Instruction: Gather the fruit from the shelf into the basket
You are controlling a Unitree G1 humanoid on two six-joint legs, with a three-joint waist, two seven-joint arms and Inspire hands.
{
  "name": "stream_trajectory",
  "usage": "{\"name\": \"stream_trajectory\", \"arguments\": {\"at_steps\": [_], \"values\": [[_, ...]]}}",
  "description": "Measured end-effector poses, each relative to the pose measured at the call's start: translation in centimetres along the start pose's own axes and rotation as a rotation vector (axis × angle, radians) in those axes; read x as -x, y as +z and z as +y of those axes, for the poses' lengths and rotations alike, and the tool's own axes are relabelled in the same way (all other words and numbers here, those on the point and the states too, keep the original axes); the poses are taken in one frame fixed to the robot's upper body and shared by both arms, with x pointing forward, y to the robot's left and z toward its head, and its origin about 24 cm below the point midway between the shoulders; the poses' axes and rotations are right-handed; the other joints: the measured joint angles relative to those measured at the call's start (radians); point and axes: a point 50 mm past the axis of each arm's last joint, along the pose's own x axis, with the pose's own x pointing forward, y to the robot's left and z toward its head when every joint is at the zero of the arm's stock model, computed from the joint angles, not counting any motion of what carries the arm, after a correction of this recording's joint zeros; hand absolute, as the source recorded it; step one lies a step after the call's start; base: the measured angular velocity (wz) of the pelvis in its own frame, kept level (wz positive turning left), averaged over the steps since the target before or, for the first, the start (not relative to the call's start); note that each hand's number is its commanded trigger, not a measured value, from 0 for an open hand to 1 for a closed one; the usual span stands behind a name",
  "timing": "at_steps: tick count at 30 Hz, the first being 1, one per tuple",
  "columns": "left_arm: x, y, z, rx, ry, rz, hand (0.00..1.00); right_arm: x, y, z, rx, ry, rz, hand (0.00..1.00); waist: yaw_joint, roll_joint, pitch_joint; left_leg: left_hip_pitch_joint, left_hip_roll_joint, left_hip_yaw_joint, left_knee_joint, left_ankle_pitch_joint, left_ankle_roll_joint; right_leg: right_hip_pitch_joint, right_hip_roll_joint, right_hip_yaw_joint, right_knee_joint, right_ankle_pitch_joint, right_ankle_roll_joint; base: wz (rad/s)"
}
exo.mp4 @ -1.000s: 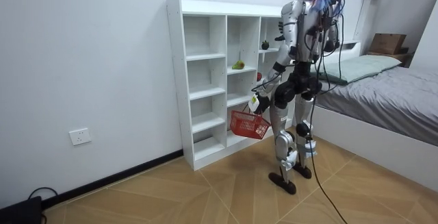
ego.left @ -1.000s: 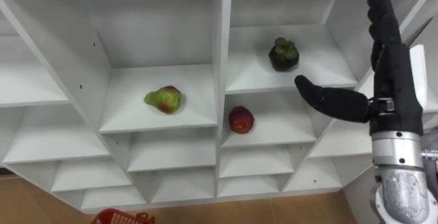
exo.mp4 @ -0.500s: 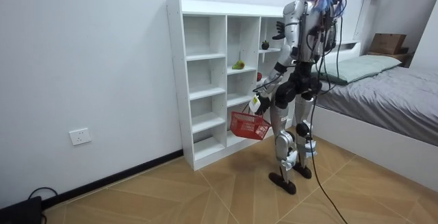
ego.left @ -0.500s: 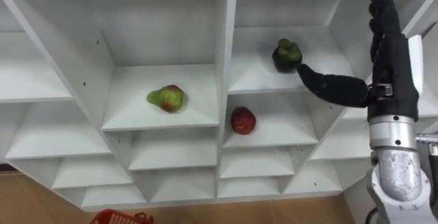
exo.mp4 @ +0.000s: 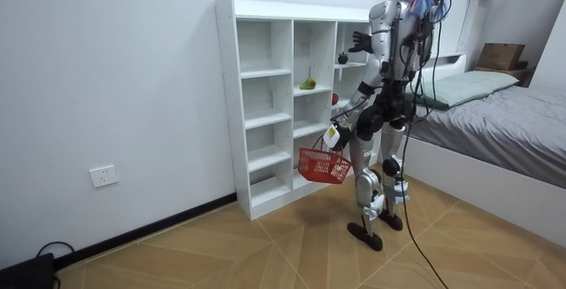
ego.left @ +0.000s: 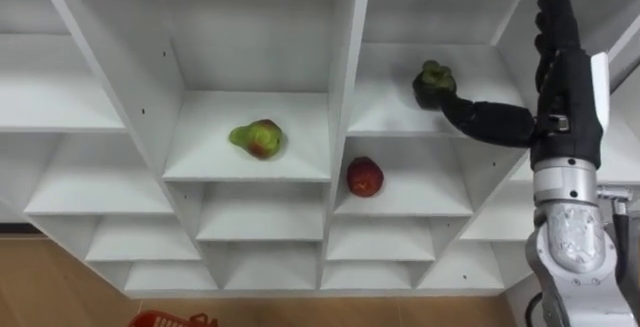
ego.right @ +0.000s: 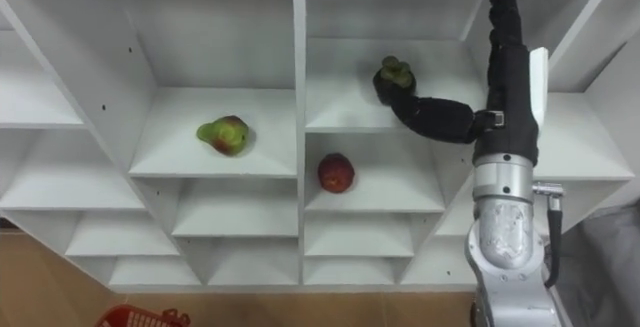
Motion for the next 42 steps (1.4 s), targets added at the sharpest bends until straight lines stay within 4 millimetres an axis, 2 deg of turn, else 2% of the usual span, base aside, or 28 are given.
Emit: {"name": "stream_trajectory", "arguments": {"at_steps": [13, 18, 21, 28, 35, 42], "values": [[-0.1, 0.4, -0.2, -0.003, 0.007, -0.009, 1.0, -0.5, -0.5, -0.2, 0.007, -0.004, 0.019, 0.0, 0.006, 0.004, 0.0018, -0.001, -0.001, -0.002, 0.0, 0.0, 0.001, 0.0, -0.002, -0.006, 0.0, 0.0, 0.0, 0.0], [-0.2, 0.9, -0.4, 0.002, -0.001, -0.016, 1.0, -0.8, -0.9, -0.1, 0.037, 0.004, 0.033, 0.0, 0.01, 0.009, -0.0022, -0.001, -0.001, -0.008, 0.003, 0.001, 0.001, 0.001, -0.004, -0.011, 0.001, 0.0, 0.0, 0.01], [-0.2, 1.4, -0.6, 0.005, -0.007, -0.036, 1.0, -0.8, -1.0, -0.1, 0.052, 0.008, 0.036, 0.0, 0.024, 0.012, -0.0045, -0.001, -0.002, -0.008, 0.004, 0.002, 0.001, 0.002, -0.005, -0.012, 0.001, 0.0, 0.0, 0.0], [-0.2, 1.7, -0.5, 0.01, -0.019, -0.05, 1.0, -1.2, -0.7, 0.0, 0.054, 0.011, 0.028, 0.0, 0.032, 0.005, -0.0071, 0.0, -0.003, -0.014, 0.005, 0.004, 0.002, 0.003, -0.007, -0.019, 0.001, 0.0, 0.0, 0.02], [-0.1, 2.0, -0.4, 0.01, -0.013, -0.066, 1.0, -1.2, -0.8, 0.1, 0.057, 0.018, 0.041, 0.0, 0.05, -0.005, -0.0005, -0.001, -0.005, -0.02, 0.006, 0.005, 0.003, 0.004, -0.008, -0.024, 0.0, 0.0, 0.0, 0.01], [0.0, 2.2, -0.2, 0.009, -0.017, -0.082, 1.0, -1.2, -1.9, 0.2, 0.097, 0.055, 0.09, 0.0, 0.057, -0.008, 0.0016, -0.003, -0.005, -0.024, 0.005, 0.005, 0.003, 0.005, -0.009, -0.029, 0.001, 0.0, 0.001, 0.0]]}}
